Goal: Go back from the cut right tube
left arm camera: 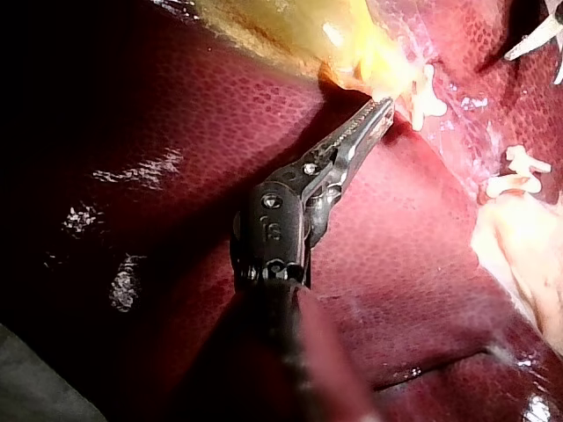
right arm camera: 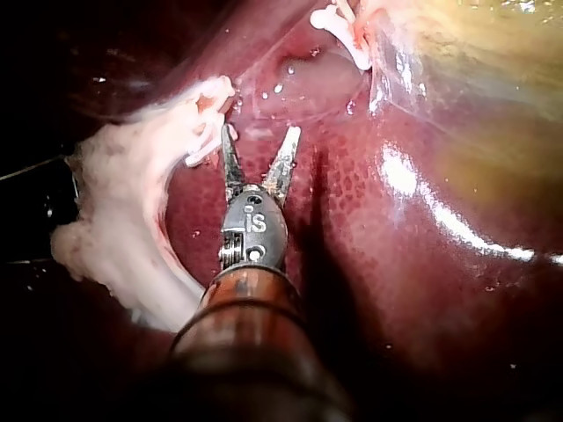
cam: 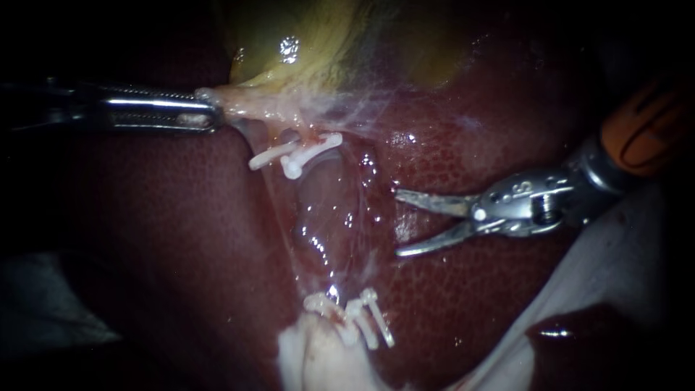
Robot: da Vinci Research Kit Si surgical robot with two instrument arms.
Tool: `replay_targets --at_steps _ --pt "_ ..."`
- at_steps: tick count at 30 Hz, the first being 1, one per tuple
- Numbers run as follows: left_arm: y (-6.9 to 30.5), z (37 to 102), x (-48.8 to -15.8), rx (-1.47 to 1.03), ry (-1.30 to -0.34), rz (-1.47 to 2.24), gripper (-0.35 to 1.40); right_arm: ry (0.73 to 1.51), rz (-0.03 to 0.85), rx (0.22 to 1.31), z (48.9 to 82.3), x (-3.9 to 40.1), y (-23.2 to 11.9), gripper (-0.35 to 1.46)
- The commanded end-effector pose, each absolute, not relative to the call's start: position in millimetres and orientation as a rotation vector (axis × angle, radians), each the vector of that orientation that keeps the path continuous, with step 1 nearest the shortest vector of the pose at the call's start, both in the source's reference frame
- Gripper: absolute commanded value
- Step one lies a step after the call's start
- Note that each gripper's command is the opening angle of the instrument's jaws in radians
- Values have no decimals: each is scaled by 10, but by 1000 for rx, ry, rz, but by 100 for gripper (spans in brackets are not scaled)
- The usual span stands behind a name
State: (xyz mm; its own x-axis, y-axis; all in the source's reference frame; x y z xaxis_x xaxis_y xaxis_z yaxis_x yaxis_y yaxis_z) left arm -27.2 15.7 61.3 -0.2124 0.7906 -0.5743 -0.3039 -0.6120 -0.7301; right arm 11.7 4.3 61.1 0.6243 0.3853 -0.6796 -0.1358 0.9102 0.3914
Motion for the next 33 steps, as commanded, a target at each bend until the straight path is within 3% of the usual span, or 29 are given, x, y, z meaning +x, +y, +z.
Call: replay_targets --at_steps 1,9,23,33 --pt "157 614 -272 -1301 -614 1901 -35 815 296 304 604 116 47 143" --pt "152 625 -279 -1302 -604 1904 -35 707 266 276 576 109 58 143" --pt "134 687 -327 -1276 -621 1938 -35 725 246 313 578 107 56 143" --pt "138 676 -319 -1279 -637 1937 -35 751 228 366 583 114 55 143"
